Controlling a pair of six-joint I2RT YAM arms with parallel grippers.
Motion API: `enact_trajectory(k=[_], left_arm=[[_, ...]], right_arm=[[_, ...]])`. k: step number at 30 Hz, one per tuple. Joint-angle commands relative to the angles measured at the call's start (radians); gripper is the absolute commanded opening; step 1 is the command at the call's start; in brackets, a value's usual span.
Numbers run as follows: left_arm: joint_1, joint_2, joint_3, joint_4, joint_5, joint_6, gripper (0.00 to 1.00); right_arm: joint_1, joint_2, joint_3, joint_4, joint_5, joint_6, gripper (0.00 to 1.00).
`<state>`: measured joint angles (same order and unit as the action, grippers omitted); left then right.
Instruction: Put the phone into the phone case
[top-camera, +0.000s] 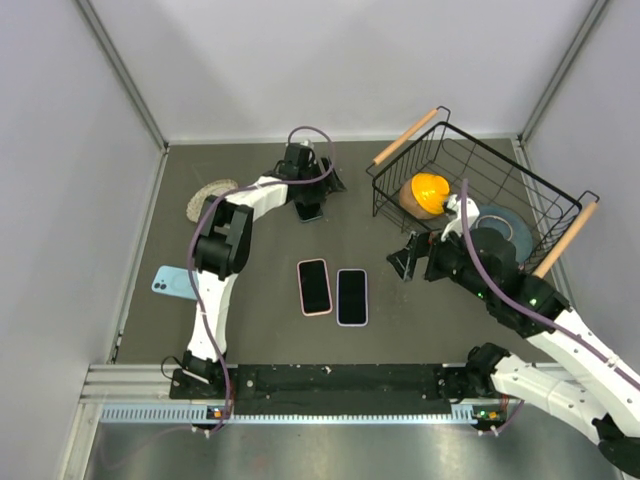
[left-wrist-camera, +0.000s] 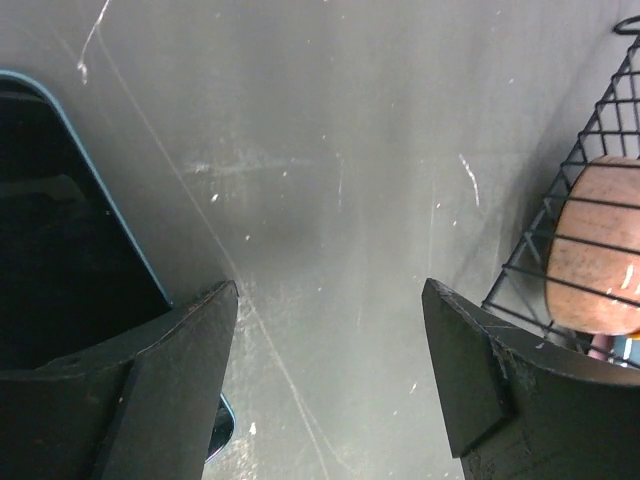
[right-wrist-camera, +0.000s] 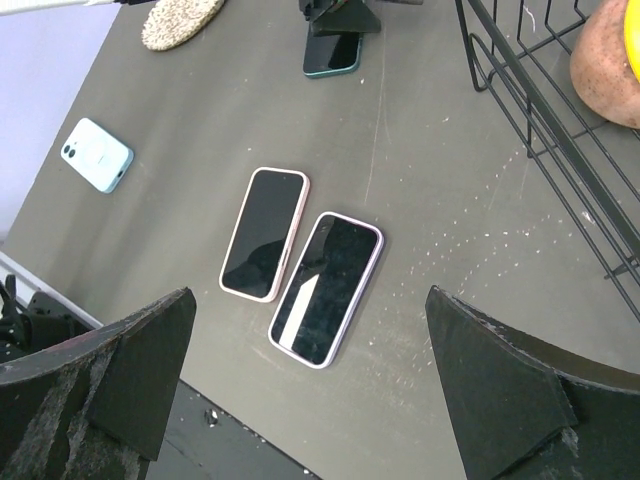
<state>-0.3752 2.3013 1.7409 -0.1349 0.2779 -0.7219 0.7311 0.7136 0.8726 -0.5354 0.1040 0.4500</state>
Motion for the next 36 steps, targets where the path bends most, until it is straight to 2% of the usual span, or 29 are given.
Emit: enact_trajectory(k=[1, 7, 12, 15, 18, 20, 23, 27, 31, 36], left_arm=[[-0.004, -0.08, -0.055, -0.054, -0.054, 0.073, 0.8], [-0.005, -0.173, -0.162, -0.086, -0.131, 0.108, 0.79], [-0.007, -0.313, -0.273, -0.095, -0.192, 0.168, 0.79], [-0.007, -0.393, -0.297, -0.12, -0.238, 0.248, 0.79], [-0.005, -0.433, -0.279, -0.188, -0.348, 0.341, 0.81], [-0.004, -0.424, -0.255, -0.221, -0.405, 0.396, 0.86], [-0.005, -0.372, -0.192, -0.294, -0.407, 0.51, 0.99], [0.001, -0.296, -0.098, -0.387, -0.421, 0.599, 0.98], [0.016, -0.261, -0.063, -0.413, -0.342, 0.63, 0.99], [0.038, -0.181, -0.006, -0.482, -0.318, 0.657, 0.99]], right_arm=[[0.008, -0.035, 0.042, 0.0, -0.01, 0.026, 0.99], [0.008, -0.057, 0.045, -0.017, -0.009, 0.036, 0.99], [0.007, -0.065, 0.04, -0.018, -0.004, 0.041, 0.99], [0.008, -0.063, 0.036, -0.018, -0.003, 0.045, 0.99], [0.01, -0.063, 0.034, -0.018, -0.006, 0.042, 0.99], [0.01, -0.063, 0.031, -0.018, -0.004, 0.039, 0.99], [0.007, -0.063, 0.026, -0.018, 0.008, 0.023, 0.99], [0.008, -0.068, 0.039, -0.021, 0.008, 0.009, 0.99], [0.008, -0.085, 0.052, -0.028, 0.023, -0.002, 0.99], [0.008, -0.109, 0.042, -0.034, 0.036, -0.002, 0.99]])
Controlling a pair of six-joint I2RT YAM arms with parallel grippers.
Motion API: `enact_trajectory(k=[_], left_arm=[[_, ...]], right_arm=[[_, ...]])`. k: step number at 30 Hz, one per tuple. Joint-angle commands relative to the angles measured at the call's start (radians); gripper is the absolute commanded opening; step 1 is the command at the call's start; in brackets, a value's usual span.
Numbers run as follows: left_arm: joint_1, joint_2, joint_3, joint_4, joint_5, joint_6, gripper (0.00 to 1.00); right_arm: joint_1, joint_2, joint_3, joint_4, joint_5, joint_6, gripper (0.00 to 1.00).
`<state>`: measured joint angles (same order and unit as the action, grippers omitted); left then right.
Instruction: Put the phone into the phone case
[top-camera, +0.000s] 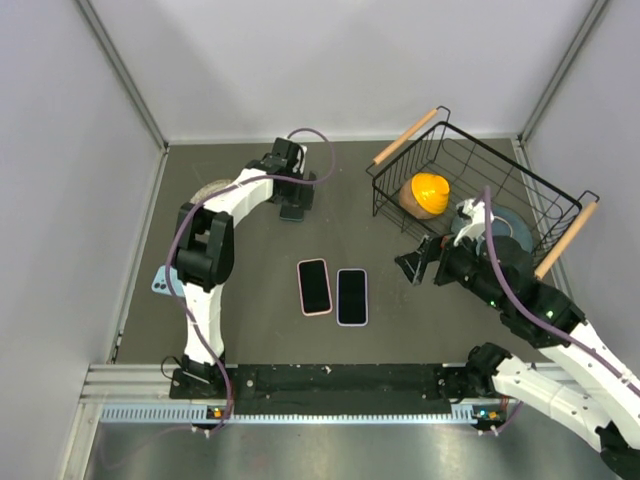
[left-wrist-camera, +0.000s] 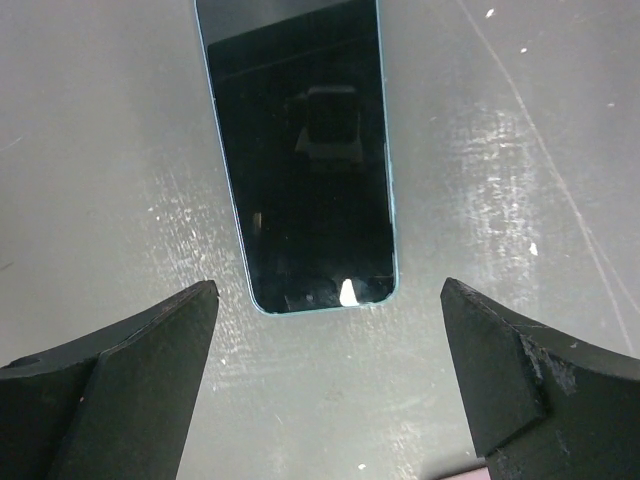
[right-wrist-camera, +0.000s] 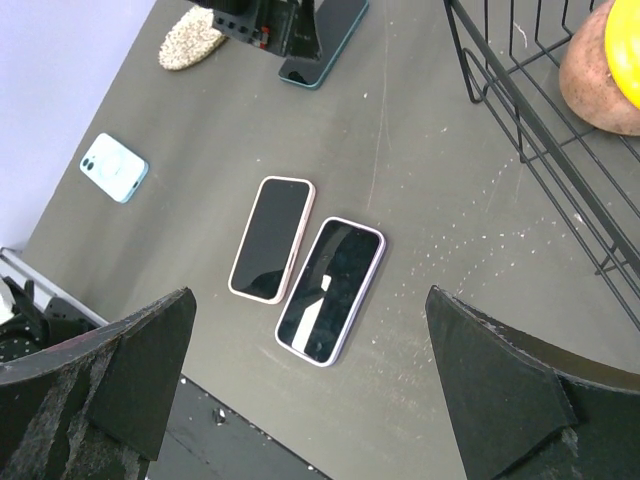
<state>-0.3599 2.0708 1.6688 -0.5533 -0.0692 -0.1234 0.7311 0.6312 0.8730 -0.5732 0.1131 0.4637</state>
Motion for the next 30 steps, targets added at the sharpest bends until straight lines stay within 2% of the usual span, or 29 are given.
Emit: enact_trajectory(k=[1, 17, 21, 30], left_arm=[[0.027, 0.061, 0.065, -0.063, 0.035, 0.059, 0.99], [0.041, 0.152, 0.1, -0.077, 0.135, 0.001, 0.97], [0.041, 0.153, 0.083, -0.085, 0.105, -0.002, 0.93], [0.041, 0.098, 0.016, -0.105, 0.035, -0.009, 0.66]], right_arm=[[0.008, -0.036, 0.04, 0.003, 0.025, -0.016, 0.99], [0.007, -0.039, 0.026, 0.003, 0.043, -0.01, 0.99], [0.008, -0.045, 0.018, 0.001, 0.042, -0.002, 0.99], [0.008, -0.039, 0.006, 0.003, 0.053, 0.032, 0.98]])
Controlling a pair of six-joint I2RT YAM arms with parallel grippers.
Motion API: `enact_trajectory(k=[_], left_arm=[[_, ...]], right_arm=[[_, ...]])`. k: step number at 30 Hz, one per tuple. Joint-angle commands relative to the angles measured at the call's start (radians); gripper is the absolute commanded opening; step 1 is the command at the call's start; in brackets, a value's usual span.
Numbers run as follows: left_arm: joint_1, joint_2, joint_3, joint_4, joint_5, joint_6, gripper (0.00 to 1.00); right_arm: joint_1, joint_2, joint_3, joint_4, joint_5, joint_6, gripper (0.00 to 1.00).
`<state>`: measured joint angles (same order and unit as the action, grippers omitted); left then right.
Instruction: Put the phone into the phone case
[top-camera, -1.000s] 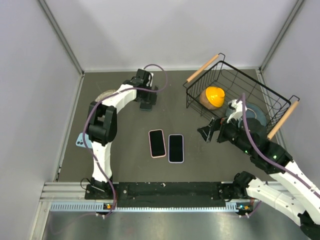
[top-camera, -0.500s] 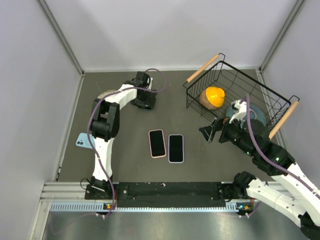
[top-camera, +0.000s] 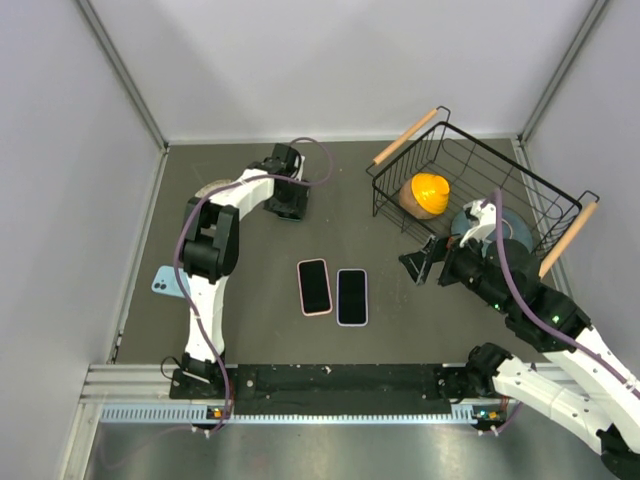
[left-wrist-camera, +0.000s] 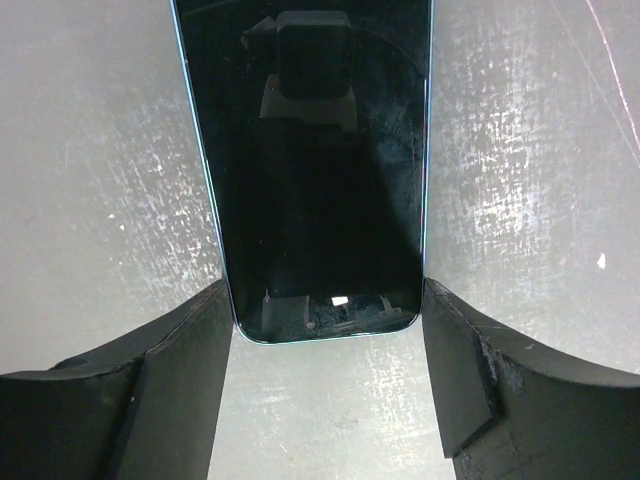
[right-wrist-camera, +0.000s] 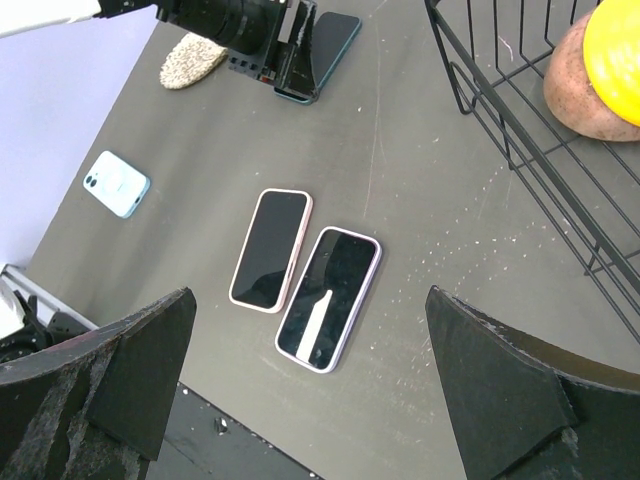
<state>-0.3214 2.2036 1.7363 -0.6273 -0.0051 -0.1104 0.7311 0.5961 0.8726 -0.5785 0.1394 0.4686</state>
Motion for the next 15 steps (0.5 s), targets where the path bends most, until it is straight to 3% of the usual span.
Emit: enact_trajectory(k=[1, 5, 15], left_arm=[[0.002, -0.041, -0.06, -0.032, -0.027, -0.023, 0.64], [0.001, -0.087, -0.102, -0.058, -0.029, -0.04, 0.55], [-0.007, -0.284, -0.363, -0.144, -0.125, -0.176, 0.53]], right_arm=[[0.007, 0.002, 0.005, 0.012, 0.026, 0.033, 0.98], [0.008, 0.031, -0.001, 0.017, 0.011, 0.036, 0.98], [0.008, 0.011, -0.044, 0.029, 0.022, 0.045, 0.98]])
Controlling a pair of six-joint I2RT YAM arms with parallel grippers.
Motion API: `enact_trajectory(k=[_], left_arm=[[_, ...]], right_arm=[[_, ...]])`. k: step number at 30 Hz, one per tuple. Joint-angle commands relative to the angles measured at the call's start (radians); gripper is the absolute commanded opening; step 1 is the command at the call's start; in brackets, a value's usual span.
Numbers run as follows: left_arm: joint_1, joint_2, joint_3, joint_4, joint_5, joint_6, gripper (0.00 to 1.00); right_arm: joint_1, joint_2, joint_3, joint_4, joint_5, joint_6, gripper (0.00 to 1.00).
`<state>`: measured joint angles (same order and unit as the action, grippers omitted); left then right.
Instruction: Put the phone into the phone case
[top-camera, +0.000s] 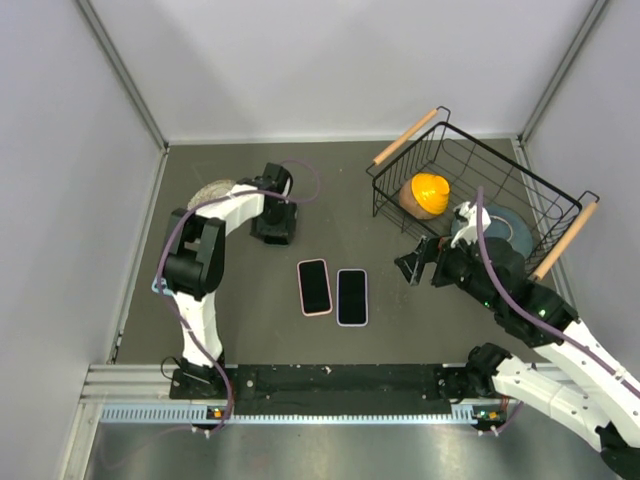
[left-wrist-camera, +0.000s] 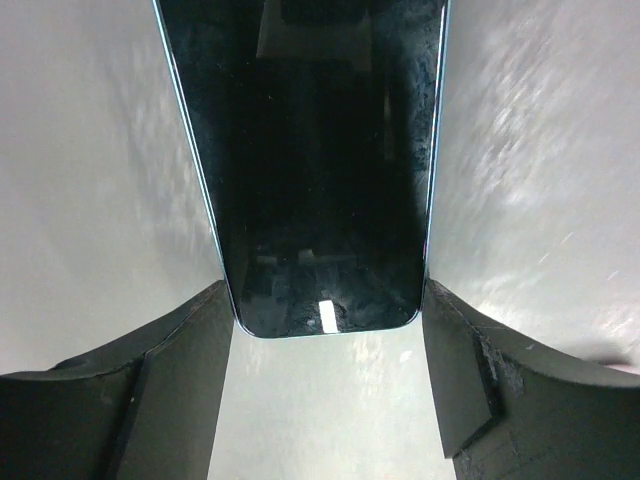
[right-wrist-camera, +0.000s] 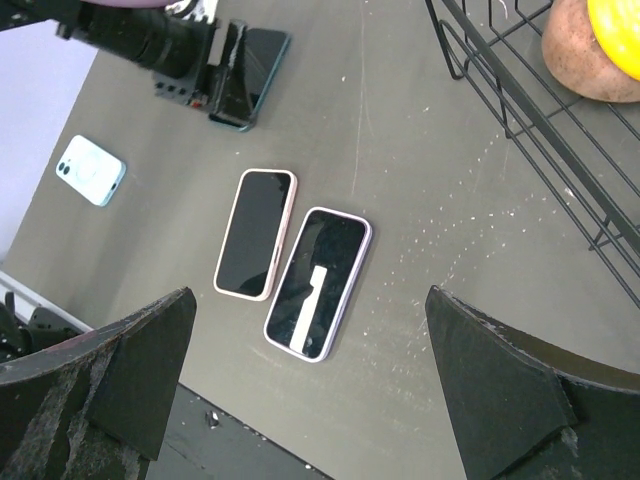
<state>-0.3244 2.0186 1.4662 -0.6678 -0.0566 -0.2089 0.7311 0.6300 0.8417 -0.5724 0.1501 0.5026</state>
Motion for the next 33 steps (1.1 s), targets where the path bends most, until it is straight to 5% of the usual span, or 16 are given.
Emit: enact_trajectory(k=[1, 6, 13, 20, 27, 33], left_arm=[[-0.004, -0.113, -0.112, -0.111, -0.08, -0.11, 0.52], [-0.002, -0.225, -0.296, -0.078, -0.202, -0.194, 0.55], [-0.01, -0.346, -0.437, -0.035, -0.097, -0.364, 0.48], [-0.045, -0.639, -0.678, 0.068, -0.015, -0.569, 0.99], [-0.03, -0.739, -0.626, 0.039, -0.161, -0.477, 0.97], [-0.019, -0.555, -0.379, -0.012, -0.06, -0.293, 0.63]], right_arm=[[0.008, -0.027, -0.016, 0.023, 0.011, 0.013, 0.98], [0.008, -0.038, -0.024, 0.026, 0.02, 0.01, 0.98], [0.007, -0.018, -0.026, 0.039, -0.004, -0.003, 0.98], [0.008, -0.018, -0.036, 0.052, -0.027, 0.016, 0.99], [0.008, -0.059, -0.033, 0.051, -0.038, 0.024, 0.99], [0.007, -0.091, -0.059, 0.052, -0.05, 0.043, 0.99]])
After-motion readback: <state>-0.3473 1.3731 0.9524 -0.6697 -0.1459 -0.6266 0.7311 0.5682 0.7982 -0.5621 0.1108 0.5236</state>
